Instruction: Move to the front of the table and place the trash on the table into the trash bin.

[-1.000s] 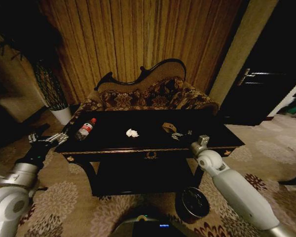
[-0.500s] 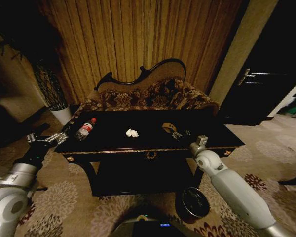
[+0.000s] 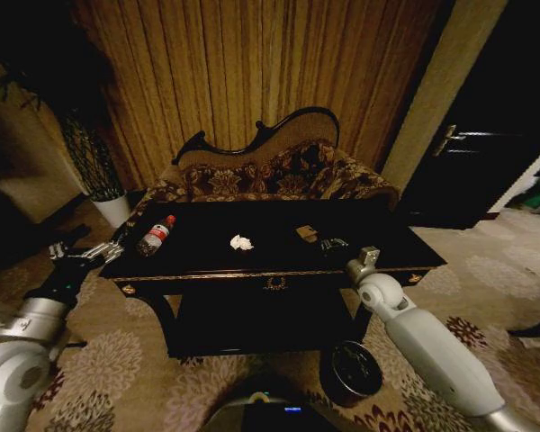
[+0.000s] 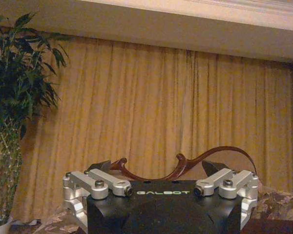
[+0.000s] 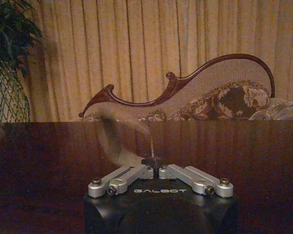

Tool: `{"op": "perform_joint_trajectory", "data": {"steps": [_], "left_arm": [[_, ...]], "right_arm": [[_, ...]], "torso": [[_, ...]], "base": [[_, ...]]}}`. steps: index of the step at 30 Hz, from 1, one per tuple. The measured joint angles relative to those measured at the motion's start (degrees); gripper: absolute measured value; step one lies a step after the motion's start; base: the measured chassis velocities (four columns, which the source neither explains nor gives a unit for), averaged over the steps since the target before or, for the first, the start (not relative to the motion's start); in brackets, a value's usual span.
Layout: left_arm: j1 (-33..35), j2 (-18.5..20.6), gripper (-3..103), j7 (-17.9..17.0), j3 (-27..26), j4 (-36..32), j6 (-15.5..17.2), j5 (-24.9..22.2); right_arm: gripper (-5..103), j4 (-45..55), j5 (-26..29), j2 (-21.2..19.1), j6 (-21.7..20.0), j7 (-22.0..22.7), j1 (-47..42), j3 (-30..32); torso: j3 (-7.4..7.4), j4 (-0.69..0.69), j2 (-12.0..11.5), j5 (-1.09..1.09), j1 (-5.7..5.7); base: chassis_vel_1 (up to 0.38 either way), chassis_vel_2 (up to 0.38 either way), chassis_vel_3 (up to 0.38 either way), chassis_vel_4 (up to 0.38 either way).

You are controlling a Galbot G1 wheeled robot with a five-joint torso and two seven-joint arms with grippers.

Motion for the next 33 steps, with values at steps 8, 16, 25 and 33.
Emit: {"op": "perform_joint_trajectory", "data": {"steps": [8, 16, 25, 33], "left_arm": [[0.08, -0.27, 100, 0.51, 0.01, 0.42, -0.35, -0.02], [-0.06, -0.27, 100, 0.76, 0.13, 0.88, -0.53, -0.02], [-0.62, -0.22, 100, 0.19, -0.04, 1.84, -0.65, -0.73], [-0.55, 0.03, 100, 0.04, -1.35, 3.24, -0.83, -2.65]], "right_arm": [[0, 0.06, 0.22, 0.13, 0.02, 0.02, -0.21, -0.08], [0, 0.59, 0.42, 0.13, 0.03, 0.73, -0.45, 0.17], [0, 5.4, -2.57, 0.07, -0.25, 7.8, -4.57, 6.19], [0, 10.24, -8.02, -0.48, -2.32, 12.79, -12.3, 15.84]], "torso": [[0.0, 0.0, 0.0, 0.0, 0.0], [0.0, 0.0, 0.0, 0.0, 0.0], [0.0, 0.01, 0.0, 0.0, 0.0], [0.0, 0.0, 0.0, 0.01, 0.0]], "base": [[0.0, 0.0, 0.0, 0.0], [0.0, 0.0, 0.0, 0.0], [0.0, 0.0, 0.0, 0.0], [0.0, 0.0, 0.0, 0.0]]}}
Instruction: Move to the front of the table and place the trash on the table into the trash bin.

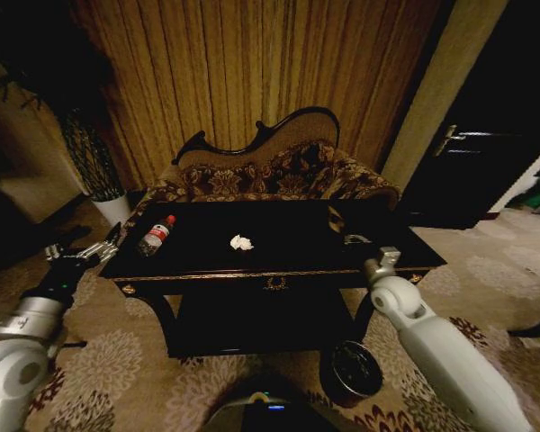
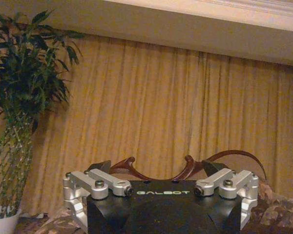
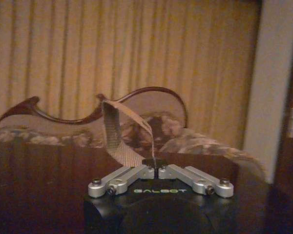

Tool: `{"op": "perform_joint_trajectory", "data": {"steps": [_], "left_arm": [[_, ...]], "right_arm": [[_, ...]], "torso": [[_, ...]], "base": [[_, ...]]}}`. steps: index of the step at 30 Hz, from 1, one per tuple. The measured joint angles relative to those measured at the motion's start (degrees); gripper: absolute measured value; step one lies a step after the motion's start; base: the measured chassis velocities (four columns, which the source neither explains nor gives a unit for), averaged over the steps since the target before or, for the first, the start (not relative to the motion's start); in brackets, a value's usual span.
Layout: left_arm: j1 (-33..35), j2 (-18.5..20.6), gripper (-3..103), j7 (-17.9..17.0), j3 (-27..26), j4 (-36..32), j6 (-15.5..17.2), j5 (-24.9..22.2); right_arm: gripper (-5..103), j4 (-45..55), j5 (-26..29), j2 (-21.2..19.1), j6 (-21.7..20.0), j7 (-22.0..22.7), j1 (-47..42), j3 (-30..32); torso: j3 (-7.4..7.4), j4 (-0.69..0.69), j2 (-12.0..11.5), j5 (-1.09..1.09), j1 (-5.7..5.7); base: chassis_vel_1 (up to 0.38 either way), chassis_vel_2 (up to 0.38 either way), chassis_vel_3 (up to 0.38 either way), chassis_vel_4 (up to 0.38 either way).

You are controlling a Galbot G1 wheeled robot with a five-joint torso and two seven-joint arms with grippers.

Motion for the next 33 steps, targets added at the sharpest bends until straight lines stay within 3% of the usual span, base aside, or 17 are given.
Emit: {"op": "perform_joint_trajectory", "data": {"steps": [3, 13, 18, 33], "left_arm": [[0.17, 0.48, 100, 1.13, -0.91, 0.74, -0.7, -1.42], [0.05, 1.38, 100, 1.43, -1.08, 0.83, -0.5, -4.24], [-0.06, 1.8, 100, 1.34, -1.29, -0.14, 1.06, -4.88], [0.62, 1.53, 100, 0.99, -1.27, -1.01, 1.68, -4.48]], "right_arm": [[0, 2.99, 3.18, -0.61, -0.36, -0.04, -3.86, 4.98], [0, 14.07, 11.46, -2.7, -1.41, -0.37, -15.05, 13.41], [0, 17.64, 11.99, -3.2, -1.72, 0.14, -16.96, 14.37], [0, 18.91, 10.51, -2.18, -2.04, 1.19, -16.35, 11.58]], "torso": [[0.0, 0.0, 0.0, 0.01, 0.0], [0.0, 0.0, 0.0, 0.0, 0.0], [0.0, 0.0, 0.0, -0.01, 0.0], [0.0, 0.0, 0.0, -0.01, 0.0]], "base": [[0.0, 0.0, 0.0, 0.0], [0.0, 0.0, 0.0, 0.0], [0.0, 0.0, 0.0, 0.0], [0.069, -0.074, -0.073, 0.062]]}}
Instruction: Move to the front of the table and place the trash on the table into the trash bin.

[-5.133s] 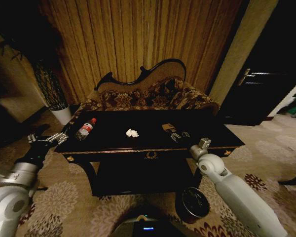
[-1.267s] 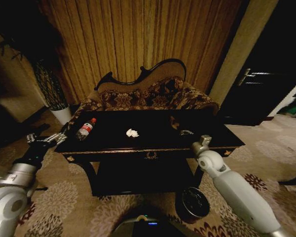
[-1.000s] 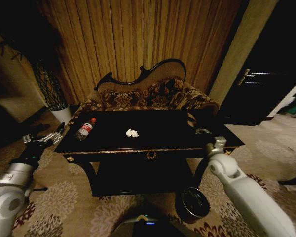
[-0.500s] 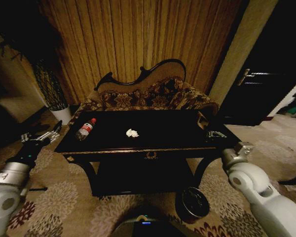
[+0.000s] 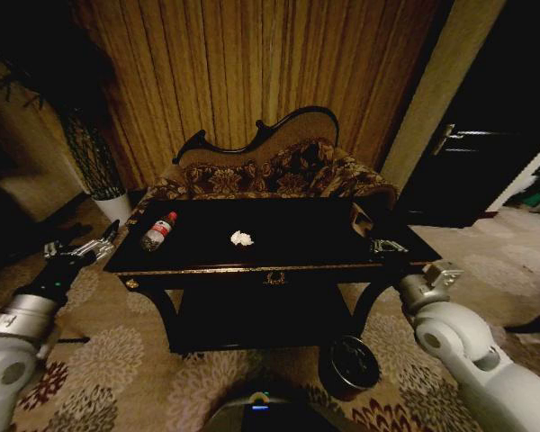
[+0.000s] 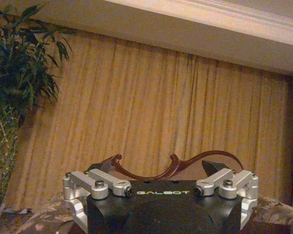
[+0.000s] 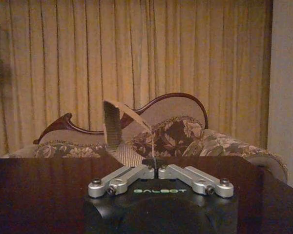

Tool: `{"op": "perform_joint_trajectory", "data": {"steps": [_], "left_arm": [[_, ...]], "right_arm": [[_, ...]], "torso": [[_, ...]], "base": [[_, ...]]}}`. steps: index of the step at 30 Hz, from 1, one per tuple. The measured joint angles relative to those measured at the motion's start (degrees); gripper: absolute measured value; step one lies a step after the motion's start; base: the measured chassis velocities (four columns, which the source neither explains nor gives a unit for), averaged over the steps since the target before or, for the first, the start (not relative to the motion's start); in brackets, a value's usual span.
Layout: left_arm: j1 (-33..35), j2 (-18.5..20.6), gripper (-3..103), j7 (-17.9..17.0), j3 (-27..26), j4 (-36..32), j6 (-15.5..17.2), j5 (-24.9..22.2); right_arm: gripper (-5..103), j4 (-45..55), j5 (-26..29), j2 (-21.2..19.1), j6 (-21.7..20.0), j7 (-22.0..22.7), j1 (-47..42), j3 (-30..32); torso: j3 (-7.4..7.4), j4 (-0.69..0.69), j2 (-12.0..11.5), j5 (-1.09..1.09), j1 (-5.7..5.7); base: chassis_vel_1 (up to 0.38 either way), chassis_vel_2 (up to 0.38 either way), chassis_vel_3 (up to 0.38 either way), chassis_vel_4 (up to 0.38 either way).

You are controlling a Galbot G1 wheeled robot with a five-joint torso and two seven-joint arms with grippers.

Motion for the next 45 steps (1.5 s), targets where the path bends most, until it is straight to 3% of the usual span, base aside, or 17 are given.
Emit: {"op": "perform_joint_trajectory", "data": {"steps": [23, 27, 32, 35, 45], "left_arm": [[-0.25, -0.45, 100, -0.06, 0.47, -0.23, -0.04, 0.3], [-0.37, -0.73, 100, -0.06, 0.55, -0.24, -0.05, 0.35], [-0.51, -1.06, 100, -0.02, 0.93, -0.33, -0.05, 0.44], [-0.71, -1.39, 100, 0.1, 1.74, -0.36, -0.03, 1.47], [-0.23, -2.26, 100, 0.34, 2.15, -1.01, 0.1, 1.97]], "right_arm": [[0, -6.96, -5.55, 4.02, 2.67, -0.56, -1.71, -3.61], [0, -12.52, -6.77, 6.08, 3.12, -2.48, -2.22, -5.69], [0, -25.02, -9.02, 9.1, 2.96, -5.94, -0.48, -9.37], [0, -35.49, -13.07, 11.52, 3.31, -7.44, 3.87, -12.76], [0, -54.89, -19.62, 17.26, 3.39, -8.16, 13.05, -17.36]], "torso": [[-0.01, 0.0, 0.02, 0.0, -0.02], [-0.01, 0.0, 0.01, 0.01, -0.02], [0.01, -0.02, -0.01, 0.02, 0.02], [0.01, 0.0, -0.01, 0.01, 0.02], [0.01, 0.01, -0.01, 0.0, 0.01]], "base": [[0.127, -0.128, -0.121, 0.122], [0.027, -0.027, -0.017, 0.026], [0.0, 0.0, 0.0, 0.0], [0.0, 0.0, 0.0, 0.0], [0.0, 0.0, 0.0, 0.0]]}}
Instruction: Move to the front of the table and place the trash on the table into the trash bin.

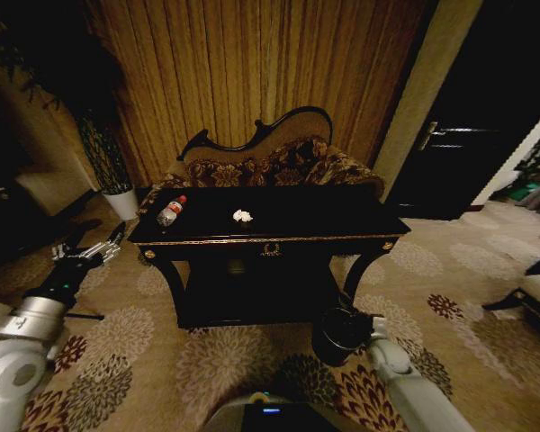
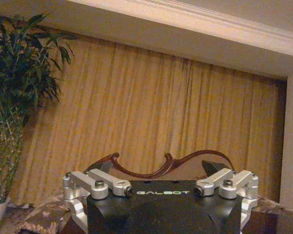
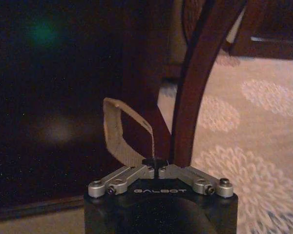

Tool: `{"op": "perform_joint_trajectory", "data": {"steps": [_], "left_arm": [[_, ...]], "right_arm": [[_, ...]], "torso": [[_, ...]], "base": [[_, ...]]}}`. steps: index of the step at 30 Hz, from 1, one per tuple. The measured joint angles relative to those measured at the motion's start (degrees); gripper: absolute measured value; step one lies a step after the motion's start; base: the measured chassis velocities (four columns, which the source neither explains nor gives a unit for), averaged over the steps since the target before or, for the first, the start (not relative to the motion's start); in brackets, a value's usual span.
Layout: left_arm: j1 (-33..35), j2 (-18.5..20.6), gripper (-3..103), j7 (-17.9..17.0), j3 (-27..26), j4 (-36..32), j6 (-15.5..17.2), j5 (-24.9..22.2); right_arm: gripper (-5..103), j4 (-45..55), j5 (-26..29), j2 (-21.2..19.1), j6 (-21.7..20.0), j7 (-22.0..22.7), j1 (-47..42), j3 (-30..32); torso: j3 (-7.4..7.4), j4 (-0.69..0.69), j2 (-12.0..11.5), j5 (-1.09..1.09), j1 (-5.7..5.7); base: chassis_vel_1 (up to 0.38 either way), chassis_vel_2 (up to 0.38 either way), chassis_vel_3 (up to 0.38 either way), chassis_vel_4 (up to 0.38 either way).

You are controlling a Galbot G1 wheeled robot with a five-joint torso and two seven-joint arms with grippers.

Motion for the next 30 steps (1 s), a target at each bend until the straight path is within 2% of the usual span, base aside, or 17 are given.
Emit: {"op": "perform_joint_trajectory", "data": {"steps": [3, 6, 17, 21, 22, 23, 24, 26, 27, 30], "left_arm": [[0.16, -0.08, 100, 0.06, -0.17, -0.11, 0.01, 0.01], [0.2, -0.22, 100, 0.09, -0.18, -0.48, 0.0, 0.01], [0.01, -0.05, 100, 0.1, 0.09, -1.13, 0.0, 0.03], [0.02, -0.26, 100, 0.12, 0.28, -1.03, 0.0, 0.05], [0.02, -0.26, 100, 0.12, 0.28, -1.03, 0.0, 0.05], [0.02, -0.3, 100, 0.13, 0.39, -1.09, 0.0, 0.07], [0.02, -0.31, 100, 0.13, 0.45, -1.23, 0.0, 0.08], [0.01, -0.25, 100, 0.14, 0.5, -1.46, 0.0, 0.07], [0.01, -0.25, 100, 0.14, 0.5, -1.46, 0.0, 0.07], [-0.08, -0.2, 100, 0.13, 0.51, -1.45, -0.01, 0.07]], "right_arm": [[0, -4.18, -2.76, 1.23, 0.24, 0.02, 1.77, -0.23], [0, -10.61, -6.93, 3.07, 2.5, 0.16, 4.49, -0.31], [0, -14.26, -9.25, 4.55, 3.19, 0.39, 5.94, 0.24], [21, -14.07, -9.42, 4.31, 3.54, 0.34, 5.91, 0.28], [21, -14.07, -9.42, 4.31, 3.54, 0.34, 5.91, 0.28], [27, -14.01, -9.48, 4.19, 3.6, 0.29, 5.91, 0.27], [27, -13.9, -9.49, 4.12, 3.62, 0.27, 5.91, 0.26], [37, -13.62, -9.49, 4.04, 3.65, 0.24, 5.87, 0.27], [37, -13.62, -9.49, 4.04, 3.65, 0.24, 5.87, 0.27], [55, -13.22, -9.32, 4.0, 3.7, 0.23, 5.64, 0.32]], "torso": [[0.0, -0.01, 0.0, 0.0, -0.01], [0.0, -0.01, 0.0, 0.02, -0.02], [-0.01, -0.01, 0.01, 0.0, -0.02], [-0.01, -0.01, 0.01, 0.0, -0.02], [-0.01, -0.01, 0.01, 0.0, -0.02], [-0.01, -0.01, 0.01, 0.0, -0.02], [-0.01, -0.01, 0.01, 0.01, -0.01], [-0.01, -0.01, 0.01, 0.01, -0.02], [-0.01, -0.01, 0.01, 0.01, -0.02], [-0.01, -0.01, 0.01, 0.01, -0.02]], "base": [[0.0, 0.0, 0.0, 0.0], [0.0, 0.0, 0.0, 0.0], [0.0, 0.0, 0.0, 0.0], [0.0, 0.0, 0.0, 0.0], [0.0, 0.0, 0.0, 0.0], [0.0, 0.0, 0.0, 0.0], [0.0, 0.0, 0.0, 0.0], [0.0, 0.0, 0.0, 0.0], [0.0, 0.0, 0.0, 0.0], [0.0, 0.0, 0.0, 0.0]]}}
